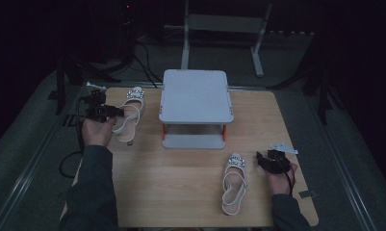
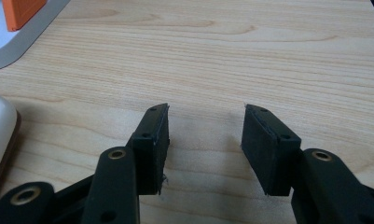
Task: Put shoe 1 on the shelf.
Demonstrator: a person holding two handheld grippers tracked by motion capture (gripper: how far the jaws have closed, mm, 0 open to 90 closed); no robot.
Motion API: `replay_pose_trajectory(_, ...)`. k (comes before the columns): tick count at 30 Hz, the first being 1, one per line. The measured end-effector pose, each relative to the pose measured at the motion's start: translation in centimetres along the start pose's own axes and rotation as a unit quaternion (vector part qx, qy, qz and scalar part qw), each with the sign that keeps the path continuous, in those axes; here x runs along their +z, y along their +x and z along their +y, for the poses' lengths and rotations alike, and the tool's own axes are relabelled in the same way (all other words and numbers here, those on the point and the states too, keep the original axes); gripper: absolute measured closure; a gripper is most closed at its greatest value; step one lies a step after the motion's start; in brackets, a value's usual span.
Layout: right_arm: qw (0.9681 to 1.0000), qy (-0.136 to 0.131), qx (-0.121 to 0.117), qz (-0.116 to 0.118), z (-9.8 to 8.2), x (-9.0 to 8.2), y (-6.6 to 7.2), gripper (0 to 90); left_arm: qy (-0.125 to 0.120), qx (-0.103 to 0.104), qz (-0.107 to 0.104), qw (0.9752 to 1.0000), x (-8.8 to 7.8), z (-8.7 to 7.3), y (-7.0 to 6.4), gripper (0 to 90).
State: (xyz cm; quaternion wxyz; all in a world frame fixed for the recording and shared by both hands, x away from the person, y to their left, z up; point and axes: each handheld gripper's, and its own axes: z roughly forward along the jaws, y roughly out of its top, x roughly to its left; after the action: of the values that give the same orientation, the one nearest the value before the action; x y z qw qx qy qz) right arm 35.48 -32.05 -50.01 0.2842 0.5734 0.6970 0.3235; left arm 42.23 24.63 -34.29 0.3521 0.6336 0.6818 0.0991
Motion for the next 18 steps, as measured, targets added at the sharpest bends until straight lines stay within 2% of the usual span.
replay_pose_trajectory(10, 1.0000, 0.000, 0.001, 0.001, 0.0, 0.0, 0.0, 51.1, -0.015, -0.009, -0.009, 0.9998, -1.0, 2.0, -1.4, 81.9)
replay_pose_trajectory(18, 1.0000, 0.001, 0.000, 0.001, 0.0, 0.0, 0.0, 50.9, -0.025, -0.016, -0.029, 0.9991, -1.5, 3.3, -3.0, 81.8)
